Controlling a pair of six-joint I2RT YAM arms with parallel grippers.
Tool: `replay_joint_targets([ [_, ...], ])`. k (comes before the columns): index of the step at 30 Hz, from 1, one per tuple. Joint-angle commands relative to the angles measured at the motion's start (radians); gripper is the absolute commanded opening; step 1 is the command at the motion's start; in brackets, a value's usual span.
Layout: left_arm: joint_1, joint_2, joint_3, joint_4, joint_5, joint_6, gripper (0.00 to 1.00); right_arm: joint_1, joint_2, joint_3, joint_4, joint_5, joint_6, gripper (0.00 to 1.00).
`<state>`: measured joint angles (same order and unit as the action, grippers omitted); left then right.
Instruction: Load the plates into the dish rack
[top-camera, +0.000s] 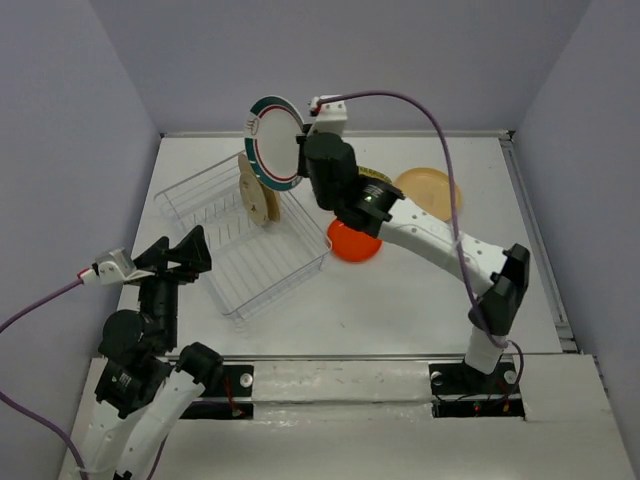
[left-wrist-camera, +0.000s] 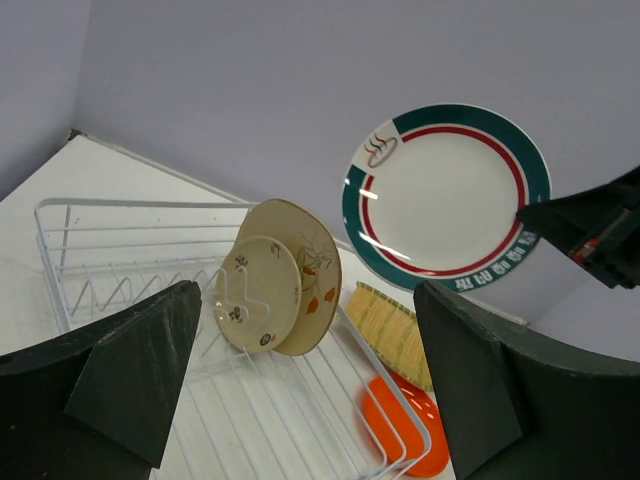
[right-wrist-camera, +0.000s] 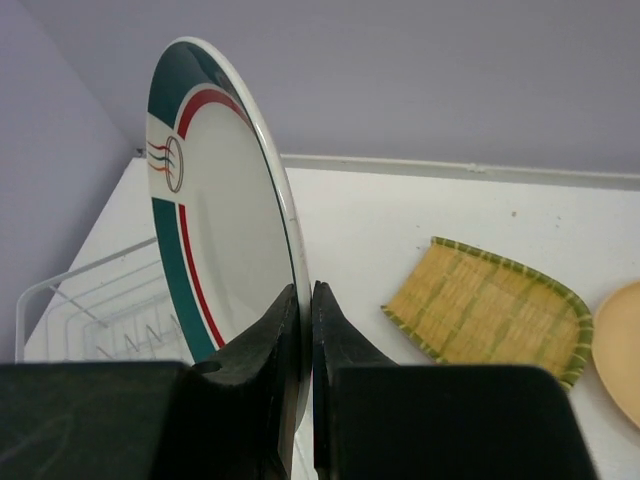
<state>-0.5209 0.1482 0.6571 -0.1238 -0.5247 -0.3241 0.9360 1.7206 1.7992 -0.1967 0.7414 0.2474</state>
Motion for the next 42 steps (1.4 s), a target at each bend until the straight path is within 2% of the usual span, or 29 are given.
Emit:
replay_joint_targets([
  [1,0.007,-0.016,0.022,0.032,-0.067,-0.012,0.99,0.102,0.205,0.276,0.125,0.199,-0.17,0.07],
  [5,0.006,-0.027,0.022,0.027,-0.067,-0.015,0.99,0.161,0.4,0.516,0.146,0.246,-0.273,0.07],
  [10,-0.001,-0.042,0.024,0.016,-0.086,-0.016,0.99,0.17,0.569,0.655,0.17,0.303,-0.342,0.07],
  [18,-0.013,-0.045,0.022,0.021,-0.081,-0.016,0.99,0.181,0.703,0.666,0.422,0.374,-0.563,0.07],
  [37,-0.021,-0.045,0.019,0.026,-0.067,-0.013,0.99,0.221,0.746,0.526,0.424,0.366,-0.482,0.07],
  [38,-0.021,-0.045,0.019,0.024,-0.067,-0.015,0.99,0.221,0.744,0.523,0.421,0.363,-0.479,0.08],
  [40,-0.021,-0.045,0.019,0.024,-0.067,-0.015,0.99,0.221,0.734,0.517,0.416,0.354,-0.465,0.19],
  [41,-0.019,-0.042,0.019,0.026,-0.066,-0.013,0.99,0.221,0.72,0.513,0.41,0.334,-0.455,0.37],
  [42,-0.021,-0.042,0.019,0.026,-0.064,-0.013,0.99,0.221,0.712,0.514,0.386,0.328,-0.448,0.46],
])
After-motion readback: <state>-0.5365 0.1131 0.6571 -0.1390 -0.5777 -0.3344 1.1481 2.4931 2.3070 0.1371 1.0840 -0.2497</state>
